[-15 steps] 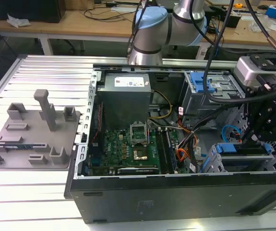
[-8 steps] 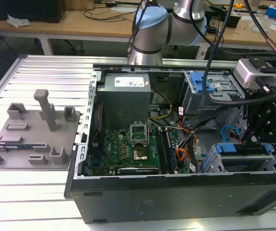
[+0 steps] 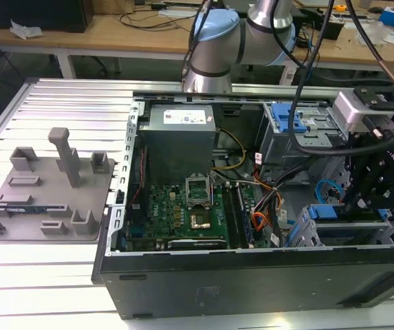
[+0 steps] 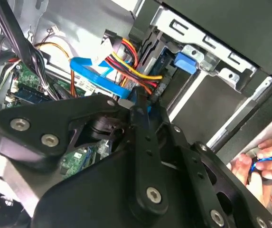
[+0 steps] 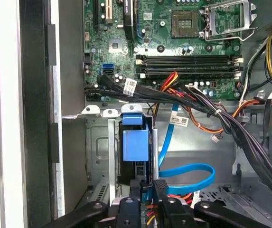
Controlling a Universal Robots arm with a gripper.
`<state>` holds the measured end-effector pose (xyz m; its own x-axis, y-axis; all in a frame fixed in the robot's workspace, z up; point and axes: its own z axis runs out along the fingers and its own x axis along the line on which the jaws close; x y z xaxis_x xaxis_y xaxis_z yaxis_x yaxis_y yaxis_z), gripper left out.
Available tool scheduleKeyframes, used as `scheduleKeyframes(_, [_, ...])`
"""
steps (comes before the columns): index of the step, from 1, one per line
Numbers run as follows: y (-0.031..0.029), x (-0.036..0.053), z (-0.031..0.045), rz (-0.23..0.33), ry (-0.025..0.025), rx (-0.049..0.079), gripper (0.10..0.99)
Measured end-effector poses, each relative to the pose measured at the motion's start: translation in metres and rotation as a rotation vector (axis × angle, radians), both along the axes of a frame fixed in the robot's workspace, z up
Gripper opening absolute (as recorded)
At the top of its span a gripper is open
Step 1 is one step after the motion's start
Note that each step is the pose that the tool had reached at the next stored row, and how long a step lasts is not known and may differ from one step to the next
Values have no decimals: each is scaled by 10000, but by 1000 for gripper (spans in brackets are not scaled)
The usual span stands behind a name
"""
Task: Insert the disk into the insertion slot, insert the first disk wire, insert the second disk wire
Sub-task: 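Insert the second disk wire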
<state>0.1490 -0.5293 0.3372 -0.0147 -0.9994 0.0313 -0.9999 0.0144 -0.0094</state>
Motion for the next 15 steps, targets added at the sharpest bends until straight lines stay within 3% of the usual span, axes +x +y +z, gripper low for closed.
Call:
scheduleKeyframes(3, [2,0,59,-1,-1,-10,235])
scheduleKeyframes(5, [6,0,138,-1,-1,-16,235])
scheduleKeyframes(11, [49,-1,521,-1,-2,-85,220])
scheduleKeyframes(13, [56,-1,586,-1,-2,-89,106])
scheduleKeyframes(15, [57,0,592,-2,-3,-90,106])
